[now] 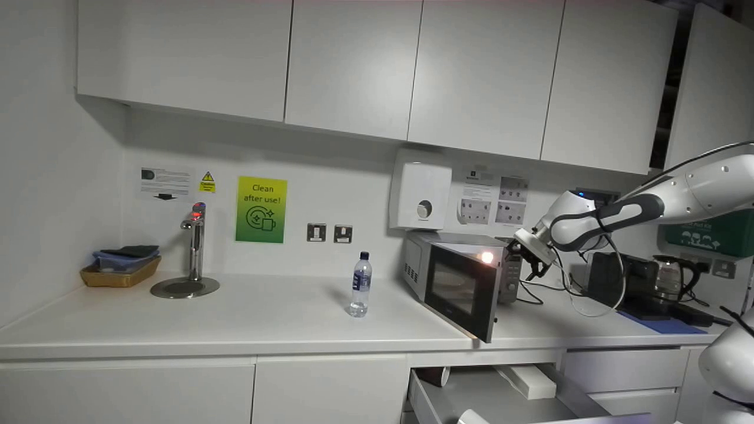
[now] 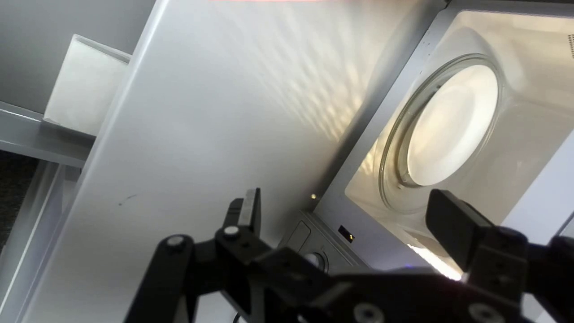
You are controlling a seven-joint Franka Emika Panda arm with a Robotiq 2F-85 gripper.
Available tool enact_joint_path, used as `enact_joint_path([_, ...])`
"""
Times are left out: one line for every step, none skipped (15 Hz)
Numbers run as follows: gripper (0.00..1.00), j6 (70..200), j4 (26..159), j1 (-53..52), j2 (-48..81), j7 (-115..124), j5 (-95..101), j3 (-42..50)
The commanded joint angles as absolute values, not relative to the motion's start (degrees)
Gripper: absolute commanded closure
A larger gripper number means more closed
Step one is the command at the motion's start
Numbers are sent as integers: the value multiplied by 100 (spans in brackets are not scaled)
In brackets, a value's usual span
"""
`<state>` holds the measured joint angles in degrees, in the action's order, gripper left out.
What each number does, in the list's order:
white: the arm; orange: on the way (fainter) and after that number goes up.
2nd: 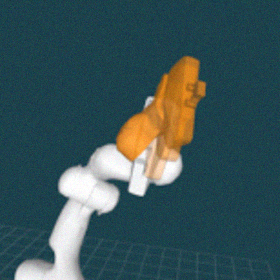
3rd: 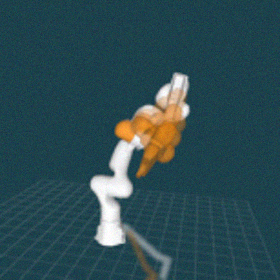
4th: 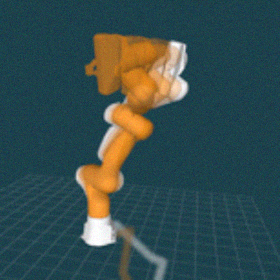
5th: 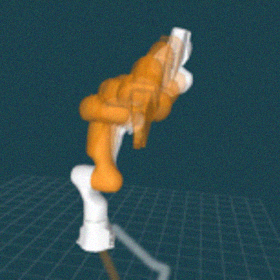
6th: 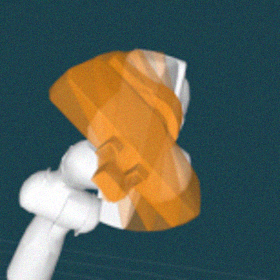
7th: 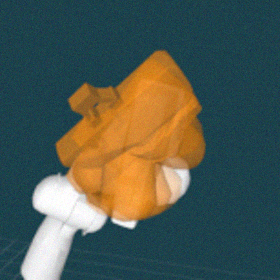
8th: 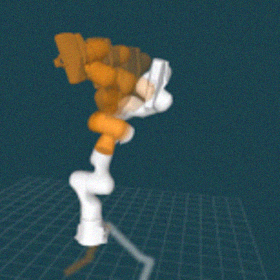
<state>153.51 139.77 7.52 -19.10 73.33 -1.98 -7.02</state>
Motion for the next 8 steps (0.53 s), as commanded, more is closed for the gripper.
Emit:
enact_joint_path([0,15347,13973,733,-1908,7324,-199,-679])
enact_joint_path([0,15347,13973,733,-1908,7324,-199,-679])
enact_joint_path([0,15483,14030,759,-1908,7343,-152,-696])
enact_joint_path([0,15626,14110,789,-1906,7390,-95,-728])
enact_joint_path([0,15749,14159,828,-1892,7441,-14,-766])
enact_joint_path([0,15823,14198,849,-1870,7477,40,-792])
enact_joint_path([0,15963,14235,861,-1832,7506,68,-808])
enact_joint_path([0,16045,14247,876,-1784,7538,89,-823])
